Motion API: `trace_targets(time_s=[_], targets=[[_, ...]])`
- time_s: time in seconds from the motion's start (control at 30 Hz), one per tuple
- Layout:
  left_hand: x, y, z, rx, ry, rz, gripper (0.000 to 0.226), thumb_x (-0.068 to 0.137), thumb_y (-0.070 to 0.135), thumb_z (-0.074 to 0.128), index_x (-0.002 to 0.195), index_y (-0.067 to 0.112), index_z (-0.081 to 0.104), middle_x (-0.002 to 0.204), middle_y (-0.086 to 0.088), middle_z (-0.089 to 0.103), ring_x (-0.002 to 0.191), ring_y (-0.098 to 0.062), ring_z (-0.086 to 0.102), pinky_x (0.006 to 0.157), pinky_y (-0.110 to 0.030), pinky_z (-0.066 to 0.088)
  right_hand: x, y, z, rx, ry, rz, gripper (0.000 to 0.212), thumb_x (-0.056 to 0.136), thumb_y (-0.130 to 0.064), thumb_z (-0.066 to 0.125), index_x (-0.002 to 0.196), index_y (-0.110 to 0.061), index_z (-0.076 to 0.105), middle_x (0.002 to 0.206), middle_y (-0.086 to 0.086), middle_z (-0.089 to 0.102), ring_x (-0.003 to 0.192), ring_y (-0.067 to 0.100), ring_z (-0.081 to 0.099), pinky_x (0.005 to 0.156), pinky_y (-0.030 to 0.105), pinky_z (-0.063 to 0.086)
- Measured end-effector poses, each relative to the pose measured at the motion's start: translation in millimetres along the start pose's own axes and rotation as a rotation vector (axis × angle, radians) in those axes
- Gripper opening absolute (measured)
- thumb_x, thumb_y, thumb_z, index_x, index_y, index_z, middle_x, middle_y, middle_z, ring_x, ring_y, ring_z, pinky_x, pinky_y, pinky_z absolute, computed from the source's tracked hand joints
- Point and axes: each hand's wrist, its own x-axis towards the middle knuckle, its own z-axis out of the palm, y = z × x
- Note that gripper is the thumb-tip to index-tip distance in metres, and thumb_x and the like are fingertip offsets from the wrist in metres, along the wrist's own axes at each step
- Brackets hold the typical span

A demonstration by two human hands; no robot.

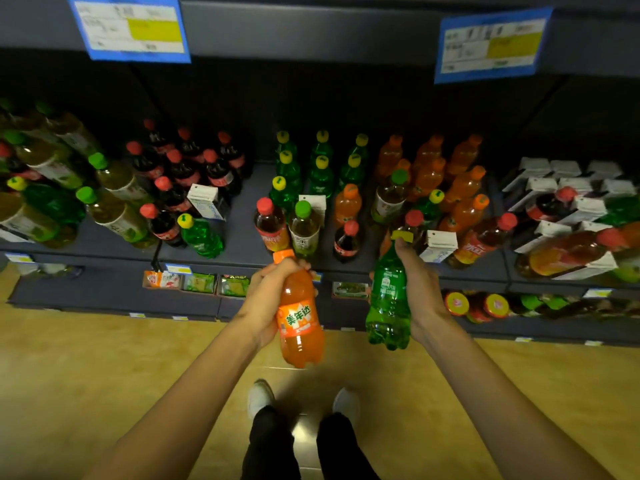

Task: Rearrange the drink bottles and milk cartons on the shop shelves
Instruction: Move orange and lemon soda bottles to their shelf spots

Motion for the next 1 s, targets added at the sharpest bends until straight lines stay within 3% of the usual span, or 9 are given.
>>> trace_targets(time_s=[0.13, 0.23, 0.4, 0.5, 0.63, 0.7, 0.83, 0.93, 1.0], targets=[[-1, 0, 8, 0.021, 0.008, 0.019, 0.011, 0.089, 0.016, 0.059, 0.095, 0.010, 0.066, 0.091, -0.010, 0.073, 0.073, -0.021, 0.071, 0.068, -0.034, 0.055, 2, -9, -3, -0.008, -0.015, 0.025, 0.087, 0.051, -0.085, 0.074, 0.119, -0.030, 0.068, 0.126, 0.007, 0.067, 0.122, 0.034, 0.058, 0.104, 0.058, 0.044], [2, 4, 9, 0.013, 0.022, 0.045, 0.011, 0.090, 0.015, 0.058, 0.095, 0.010, 0.066, 0.091, -0.010, 0.072, 0.071, -0.020, 0.070, 0.066, -0.033, 0.055, 6, -17, -2, 0.023, -0.042, 0.043, 0.087, 0.054, -0.075, 0.077, 0.120, -0.018, 0.066, 0.105, 0.014, 0.073, 0.093, 0.035, 0.071, 0.077, 0.046, 0.058], [10, 10, -6, -0.027, 0.079, 0.055, 0.011, 0.089, 0.017, 0.057, 0.099, 0.015, 0.062, 0.094, -0.012, 0.072, 0.068, -0.023, 0.069, 0.059, -0.033, 0.056, 11, -24, 2, 0.079, -0.103, 0.061, 0.064, 0.082, -0.060, 0.065, 0.117, -0.006, 0.064, 0.087, 0.018, 0.071, 0.067, 0.031, 0.071, 0.053, 0.033, 0.054], [16, 13, -22, -0.068, 0.124, 0.048, 0.013, 0.087, 0.019, 0.061, 0.099, 0.020, 0.064, 0.099, -0.016, 0.072, 0.077, -0.031, 0.069, 0.063, -0.038, 0.057, 13, -27, 6, 0.094, -0.118, 0.062, 0.068, 0.077, -0.061, 0.066, 0.116, -0.005, 0.063, 0.087, 0.018, 0.071, 0.065, 0.030, 0.071, 0.053, 0.033, 0.054], [21, 15, -38, -0.075, 0.155, 0.029, 0.032, 0.072, 0.026, 0.069, 0.103, 0.023, 0.062, 0.113, -0.020, 0.070, 0.094, -0.038, 0.065, 0.074, -0.044, 0.056, 19, -25, 8, 0.063, -0.064, 0.013, 0.076, 0.068, -0.069, 0.071, 0.122, -0.016, 0.063, 0.102, 0.016, 0.073, 0.084, 0.033, 0.072, 0.068, 0.041, 0.057], [23, 17, -37, -0.060, 0.109, 0.026, 0.034, 0.076, 0.024, 0.070, 0.108, 0.022, 0.059, 0.114, -0.021, 0.070, 0.091, -0.037, 0.066, 0.071, -0.043, 0.057, 20, -26, 7, 0.064, -0.044, -0.006, 0.076, 0.063, -0.070, 0.072, 0.119, -0.019, 0.064, 0.106, 0.016, 0.072, 0.088, 0.033, 0.072, 0.075, 0.044, 0.057], [29, 16, -19, -0.045, -0.009, 0.008, 0.055, 0.073, 0.023, 0.072, 0.123, 0.011, 0.054, 0.117, -0.024, 0.067, 0.076, -0.033, 0.069, 0.065, -0.040, 0.057, 21, -29, 0, 0.081, -0.020, -0.024, 0.072, 0.071, -0.064, 0.068, 0.119, -0.011, 0.065, 0.094, 0.018, 0.072, 0.071, 0.031, 0.072, 0.062, 0.038, 0.056], [35, 9, 1, -0.059, -0.128, -0.027, 0.062, 0.071, 0.026, 0.071, 0.127, 0.012, 0.050, 0.124, -0.027, 0.062, 0.079, -0.034, 0.066, 0.077, -0.045, 0.056, 19, -32, -8, 0.053, 0.027, -0.051, 0.073, 0.072, -0.069, 0.070, 0.119, -0.014, 0.068, 0.103, 0.017, 0.073, 0.088, 0.034, 0.072, 0.082, 0.053, 0.058], [38, 4, 16, -0.097, -0.194, -0.067, 0.066, 0.072, 0.026, 0.069, 0.133, 0.014, 0.045, 0.123, -0.024, 0.064, 0.076, -0.032, 0.066, 0.075, -0.043, 0.056, 18, -34, -15, 0.050, 0.058, -0.059, 0.075, 0.068, -0.070, 0.071, 0.119, -0.016, 0.068, 0.105, 0.015, 0.072, 0.098, 0.036, 0.070, 0.088, 0.059, 0.055]])
